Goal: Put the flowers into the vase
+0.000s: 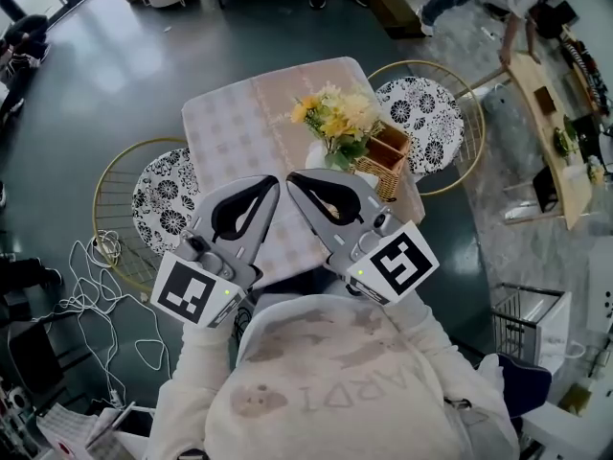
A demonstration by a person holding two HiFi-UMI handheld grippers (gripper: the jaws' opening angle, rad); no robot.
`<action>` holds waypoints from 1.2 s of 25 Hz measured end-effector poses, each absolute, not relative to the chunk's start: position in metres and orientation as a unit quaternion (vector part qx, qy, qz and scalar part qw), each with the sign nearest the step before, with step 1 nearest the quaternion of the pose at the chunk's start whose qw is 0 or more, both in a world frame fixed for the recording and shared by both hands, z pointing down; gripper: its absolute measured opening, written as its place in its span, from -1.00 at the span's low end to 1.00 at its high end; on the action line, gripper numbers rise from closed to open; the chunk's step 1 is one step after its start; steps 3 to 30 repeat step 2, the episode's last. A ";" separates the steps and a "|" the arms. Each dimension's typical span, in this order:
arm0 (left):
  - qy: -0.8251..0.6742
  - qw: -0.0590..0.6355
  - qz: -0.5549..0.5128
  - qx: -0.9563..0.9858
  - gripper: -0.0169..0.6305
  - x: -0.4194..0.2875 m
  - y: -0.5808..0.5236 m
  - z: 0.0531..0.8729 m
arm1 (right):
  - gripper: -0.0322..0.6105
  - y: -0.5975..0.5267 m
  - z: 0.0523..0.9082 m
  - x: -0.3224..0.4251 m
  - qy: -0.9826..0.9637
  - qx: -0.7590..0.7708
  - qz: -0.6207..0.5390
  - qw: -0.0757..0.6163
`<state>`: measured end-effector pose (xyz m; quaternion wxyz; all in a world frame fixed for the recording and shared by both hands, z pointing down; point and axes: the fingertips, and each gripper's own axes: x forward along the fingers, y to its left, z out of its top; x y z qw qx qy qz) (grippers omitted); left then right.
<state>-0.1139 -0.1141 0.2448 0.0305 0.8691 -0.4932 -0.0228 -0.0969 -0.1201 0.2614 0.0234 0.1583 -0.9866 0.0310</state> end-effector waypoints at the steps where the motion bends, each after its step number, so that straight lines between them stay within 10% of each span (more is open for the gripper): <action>1: -0.493 0.029 -0.024 0.869 -0.94 -0.114 -0.115 0.244 | -0.82 -0.121 0.262 -0.097 -0.987 0.158 0.031 0.024; 30: -0.494 0.028 -0.026 0.869 -0.95 -0.114 -0.116 0.244 | -0.82 -0.122 0.262 -0.096 -0.987 0.158 0.031 0.024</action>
